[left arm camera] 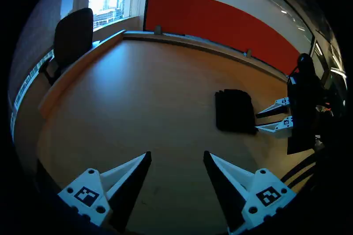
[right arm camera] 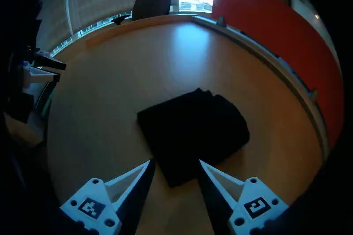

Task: Fold towel

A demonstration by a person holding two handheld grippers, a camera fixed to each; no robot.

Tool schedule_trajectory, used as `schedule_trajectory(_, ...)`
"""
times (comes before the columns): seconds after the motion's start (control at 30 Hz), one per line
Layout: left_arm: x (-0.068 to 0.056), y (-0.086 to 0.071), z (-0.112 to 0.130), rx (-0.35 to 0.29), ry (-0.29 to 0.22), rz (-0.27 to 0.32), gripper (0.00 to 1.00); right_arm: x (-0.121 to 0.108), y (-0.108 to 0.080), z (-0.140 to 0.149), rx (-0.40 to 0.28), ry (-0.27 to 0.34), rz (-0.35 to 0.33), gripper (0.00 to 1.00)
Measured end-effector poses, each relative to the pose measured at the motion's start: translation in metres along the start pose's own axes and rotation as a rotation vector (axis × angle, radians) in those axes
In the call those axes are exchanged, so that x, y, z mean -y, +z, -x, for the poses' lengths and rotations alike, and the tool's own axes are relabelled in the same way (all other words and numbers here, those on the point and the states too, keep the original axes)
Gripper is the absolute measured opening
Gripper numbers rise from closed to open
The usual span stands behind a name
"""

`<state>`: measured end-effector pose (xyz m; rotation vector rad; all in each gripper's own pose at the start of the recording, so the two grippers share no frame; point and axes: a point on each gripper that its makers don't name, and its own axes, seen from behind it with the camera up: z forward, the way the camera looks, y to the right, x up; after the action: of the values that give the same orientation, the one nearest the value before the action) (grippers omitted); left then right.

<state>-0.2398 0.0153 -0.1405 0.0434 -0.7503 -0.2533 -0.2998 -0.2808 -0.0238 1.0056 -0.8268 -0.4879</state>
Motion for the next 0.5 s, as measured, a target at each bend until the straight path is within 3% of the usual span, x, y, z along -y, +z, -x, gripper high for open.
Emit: schedule_trajectory(0.5, -0.007, 0.000, 0.003, 0.005, 0.003, 0.011, 0.88, 0.001, -0.001, 0.042, 0.055, 0.038, 0.016, 0.66)
